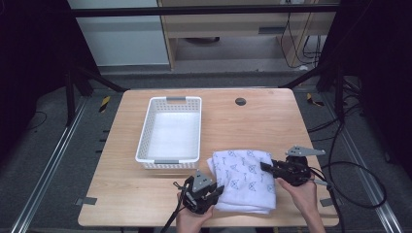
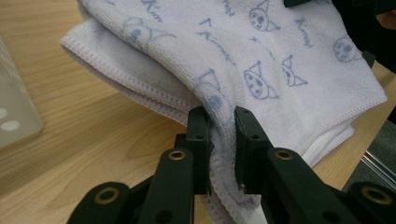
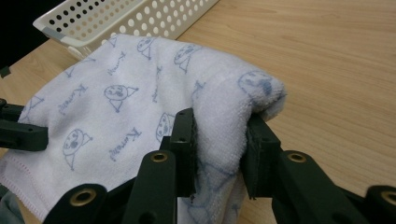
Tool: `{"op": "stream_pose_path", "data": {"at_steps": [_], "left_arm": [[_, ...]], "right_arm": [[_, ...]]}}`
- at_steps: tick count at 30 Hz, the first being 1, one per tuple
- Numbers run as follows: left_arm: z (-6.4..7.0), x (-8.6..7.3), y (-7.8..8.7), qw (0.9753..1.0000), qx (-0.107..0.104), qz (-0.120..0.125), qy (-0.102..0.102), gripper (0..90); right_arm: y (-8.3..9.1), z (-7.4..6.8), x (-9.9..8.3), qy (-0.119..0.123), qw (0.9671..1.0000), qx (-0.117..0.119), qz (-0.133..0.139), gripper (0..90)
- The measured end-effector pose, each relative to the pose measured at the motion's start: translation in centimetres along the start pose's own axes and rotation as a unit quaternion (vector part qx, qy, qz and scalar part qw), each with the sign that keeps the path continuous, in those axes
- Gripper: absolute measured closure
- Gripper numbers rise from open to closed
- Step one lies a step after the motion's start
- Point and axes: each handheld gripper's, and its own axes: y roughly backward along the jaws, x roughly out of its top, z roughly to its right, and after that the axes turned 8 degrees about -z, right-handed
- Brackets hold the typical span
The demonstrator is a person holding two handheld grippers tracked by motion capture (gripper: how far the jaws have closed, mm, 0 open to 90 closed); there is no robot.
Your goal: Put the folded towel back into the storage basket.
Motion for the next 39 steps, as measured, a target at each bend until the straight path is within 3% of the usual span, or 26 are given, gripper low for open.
{"op": "stream_pose_path", "data": {"at_steps": [16,24,30,39], "left_arm": [[0.1,1.7,1.9,0.9996,0.015,0.012,-0.022,77.7],[-0.9,3.0,3.2,0.9994,0.011,0.022,-0.025,77.7],[-1.5,4.0,4.5,0.9987,0.022,0.024,-0.039,77.8],[-2.8,4.6,6.3,0.9984,0.025,0.04,-0.033,77.8]], "right_arm": [[0.9,-1.0,1.1,0.01,0.9993,-0.009,0.035,69.2],[0.9,-1.7,2.5,0.013,0.9983,-0.013,0.055,69.1],[1.1,-2.5,3.6,0.015,0.9972,-0.014,0.073,69.1],[0.8,-3.7,5.5,0.022,0.9956,-0.011,0.09,69.1]]}}
